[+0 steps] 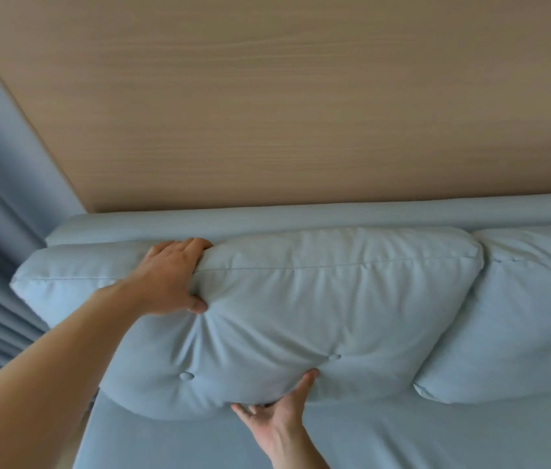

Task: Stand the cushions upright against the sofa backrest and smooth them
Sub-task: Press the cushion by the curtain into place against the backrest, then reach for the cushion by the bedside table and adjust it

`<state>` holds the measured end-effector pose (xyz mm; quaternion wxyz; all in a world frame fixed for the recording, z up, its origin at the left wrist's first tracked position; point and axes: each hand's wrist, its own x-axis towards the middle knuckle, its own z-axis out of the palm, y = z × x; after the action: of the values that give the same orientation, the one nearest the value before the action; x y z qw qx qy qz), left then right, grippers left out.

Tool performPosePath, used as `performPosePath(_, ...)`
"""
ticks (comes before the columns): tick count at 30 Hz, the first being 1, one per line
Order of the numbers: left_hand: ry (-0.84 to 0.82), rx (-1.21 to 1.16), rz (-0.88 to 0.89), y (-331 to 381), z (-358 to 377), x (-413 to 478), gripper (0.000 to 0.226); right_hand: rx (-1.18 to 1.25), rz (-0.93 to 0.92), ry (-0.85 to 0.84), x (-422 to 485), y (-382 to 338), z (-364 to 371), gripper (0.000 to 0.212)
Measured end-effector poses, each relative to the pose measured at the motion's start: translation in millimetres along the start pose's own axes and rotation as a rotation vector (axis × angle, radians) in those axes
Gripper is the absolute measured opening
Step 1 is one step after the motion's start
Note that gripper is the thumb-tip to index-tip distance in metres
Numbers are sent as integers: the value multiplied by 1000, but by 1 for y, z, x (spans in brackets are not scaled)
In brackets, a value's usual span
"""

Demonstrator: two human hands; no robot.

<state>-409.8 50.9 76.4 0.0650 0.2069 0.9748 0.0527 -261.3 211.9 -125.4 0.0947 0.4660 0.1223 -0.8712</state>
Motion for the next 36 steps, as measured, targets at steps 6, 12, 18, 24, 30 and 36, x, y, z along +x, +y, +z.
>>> performPosePath(6, -36, 22, 13, -6, -4, 1, 111, -28, -7, -47, 3, 1, 4, 110)
performPosePath(12, -25, -48, 42, -10, 6, 8, 114, -111, -43, -58, 8, -5, 12, 110)
performPosePath(18, -58, 121, -1, 9, -1, -4, 133, -364, 72, 54, -11, -22, -13, 126)
performPosePath(24, -79, 3, 184, 152, -34, -9, 146, -475, -29, 220, -87, -140, -57, 85)
performPosePath(30, 6, -107, 516, 389, -48, 40, 127, -297, -265, 273, -169, -350, -137, 78)
performPosePath(36, 29, -51, 505, 610, -8, 128, 131, -163, -320, 253, -186, -567, -232, 90)
